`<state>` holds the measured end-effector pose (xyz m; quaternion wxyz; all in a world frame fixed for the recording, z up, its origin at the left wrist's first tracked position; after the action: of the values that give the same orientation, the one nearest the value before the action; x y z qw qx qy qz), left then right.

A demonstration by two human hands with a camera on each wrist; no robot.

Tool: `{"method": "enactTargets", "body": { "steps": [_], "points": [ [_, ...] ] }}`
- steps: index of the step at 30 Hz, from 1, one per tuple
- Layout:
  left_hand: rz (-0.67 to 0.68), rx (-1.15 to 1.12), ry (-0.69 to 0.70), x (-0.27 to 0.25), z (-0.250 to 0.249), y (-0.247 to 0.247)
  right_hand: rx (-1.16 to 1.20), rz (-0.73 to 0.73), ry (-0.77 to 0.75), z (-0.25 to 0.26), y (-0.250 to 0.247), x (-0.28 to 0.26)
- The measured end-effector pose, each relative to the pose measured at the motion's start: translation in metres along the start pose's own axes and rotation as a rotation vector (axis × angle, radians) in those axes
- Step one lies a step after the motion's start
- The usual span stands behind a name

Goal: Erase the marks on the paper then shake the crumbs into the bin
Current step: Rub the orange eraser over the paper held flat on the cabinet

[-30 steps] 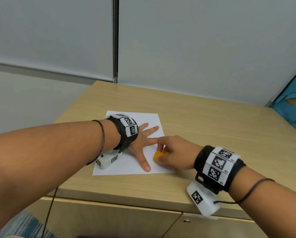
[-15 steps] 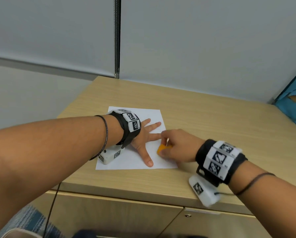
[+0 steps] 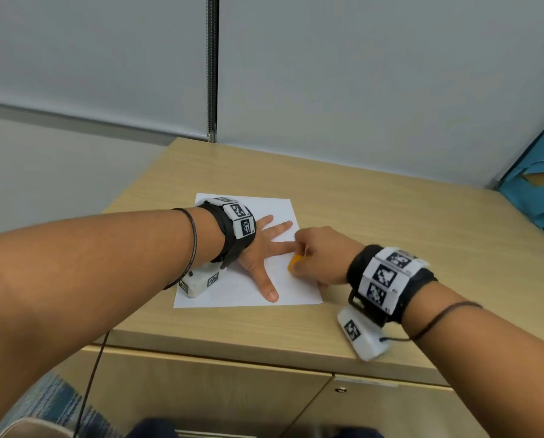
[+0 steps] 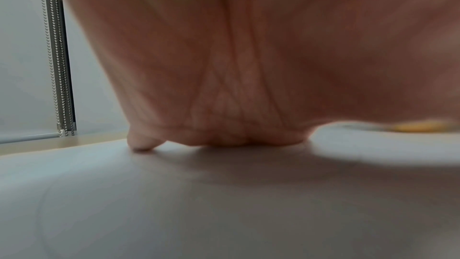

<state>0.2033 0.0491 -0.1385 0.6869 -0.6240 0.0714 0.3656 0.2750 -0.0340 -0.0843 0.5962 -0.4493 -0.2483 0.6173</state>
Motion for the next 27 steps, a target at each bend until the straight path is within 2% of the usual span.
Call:
{"method": "enactTargets", "body": {
  "steps": [2, 4, 6, 9, 11, 15, 18, 22, 25, 27],
  "points": [
    [-0.003, -0.002, 0.004, -0.001, 0.0, 0.0, -0.033, 0.054, -0.067, 0.011, 0.014, -0.004],
    [-0.003, -0.009, 0.003, -0.002, -0.002, 0.0, 0.041, 0.083, -0.024, 0.003, 0.011, -0.003],
    [-0.01, -0.013, -0.004, -0.002, -0.002, -0.001, 0.099, 0.034, 0.041, -0.006, 0.0, 0.0],
    [-0.002, 0.003, -0.012, -0.002, 0.0, 0.0, 0.037, 0.065, -0.044, 0.007, 0.013, -0.003],
    [0.013, 0.001, -0.013, -0.003, -0.002, 0.001, 0.09, 0.112, -0.042, 0.007, 0.019, -0.005],
    [-0.003, 0.001, -0.035, -0.005, -0.001, 0.0, 0.086, 0.011, 0.024, -0.009, -0.001, 0.004],
    [0.003, 0.001, -0.069, -0.008, -0.002, 0.0, 0.015, 0.018, -0.016, -0.004, 0.003, 0.002],
    [0.006, -0.035, -0.136, -0.024, -0.011, -0.009, 0.002, 0.027, 0.071, -0.023, -0.01, 0.001],
    [0.062, -0.035, -0.075, -0.044, -0.018, -0.014, -0.136, -0.065, 0.062, -0.023, -0.023, 0.001],
    [0.098, 0.009, -0.057, -0.055, -0.017, -0.013, -0.121, -0.096, 0.058, -0.024, -0.025, 0.004]
  ]
}}
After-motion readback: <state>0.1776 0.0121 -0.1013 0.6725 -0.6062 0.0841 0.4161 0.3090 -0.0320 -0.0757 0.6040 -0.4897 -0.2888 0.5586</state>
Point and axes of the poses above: each hand's wrist, its own x-axis towards the middle knuckle, its own y-axis out of the palm, z = x × y, the point moved 8 cm from there along x, towards the middle knuckle, and after that the axes turned 8 degrees about x, right-handed, at the moved point
